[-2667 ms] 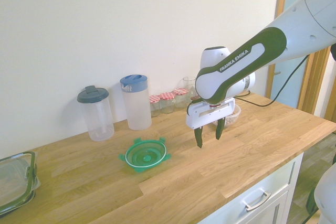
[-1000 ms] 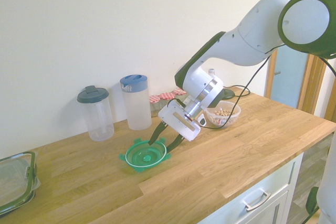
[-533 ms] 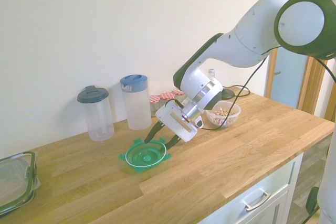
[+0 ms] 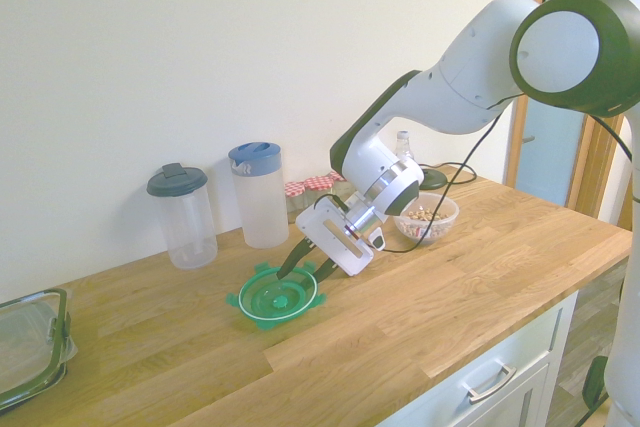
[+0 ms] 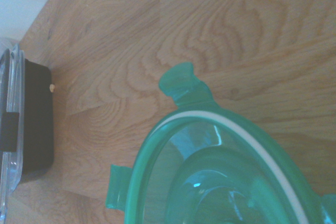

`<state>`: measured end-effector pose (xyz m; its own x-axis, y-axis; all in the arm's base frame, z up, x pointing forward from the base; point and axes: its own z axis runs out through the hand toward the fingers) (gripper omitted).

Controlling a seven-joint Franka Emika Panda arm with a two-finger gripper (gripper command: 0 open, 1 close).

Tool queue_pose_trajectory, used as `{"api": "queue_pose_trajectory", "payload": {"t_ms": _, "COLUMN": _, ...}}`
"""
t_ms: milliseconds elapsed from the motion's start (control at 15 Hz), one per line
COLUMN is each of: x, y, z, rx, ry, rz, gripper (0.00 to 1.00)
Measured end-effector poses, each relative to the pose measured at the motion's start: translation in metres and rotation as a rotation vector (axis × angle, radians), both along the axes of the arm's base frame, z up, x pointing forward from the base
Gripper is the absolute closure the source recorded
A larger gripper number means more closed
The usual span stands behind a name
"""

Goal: Cover the lid of food container

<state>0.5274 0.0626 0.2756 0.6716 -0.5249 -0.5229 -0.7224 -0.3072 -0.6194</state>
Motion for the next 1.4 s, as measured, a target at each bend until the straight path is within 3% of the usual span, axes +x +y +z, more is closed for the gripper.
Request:
{"api": "queue_pose_trajectory", "payload": {"t_ms": 933, "x": 0.0, "y": -0.004, "z": -0.001, "rx": -0.003, "ry": 0.003, "rz": 0.0, "gripper": 1.0}}
{"api": "queue_pose_trajectory", "payload": {"t_ms": 1133, "x": -0.001, "y": -0.009, "z": 0.002, "rx": -0.055, "ry": 0.004, "rz": 0.046, "gripper": 1.0}}
{"api": "queue_pose_trajectory", "payload": {"t_ms": 1400, "x": -0.006, "y": -0.009, "z": 0.087, "rx": -0.222, "ry": -0.011, "rz": 0.129, "gripper": 1.0}}
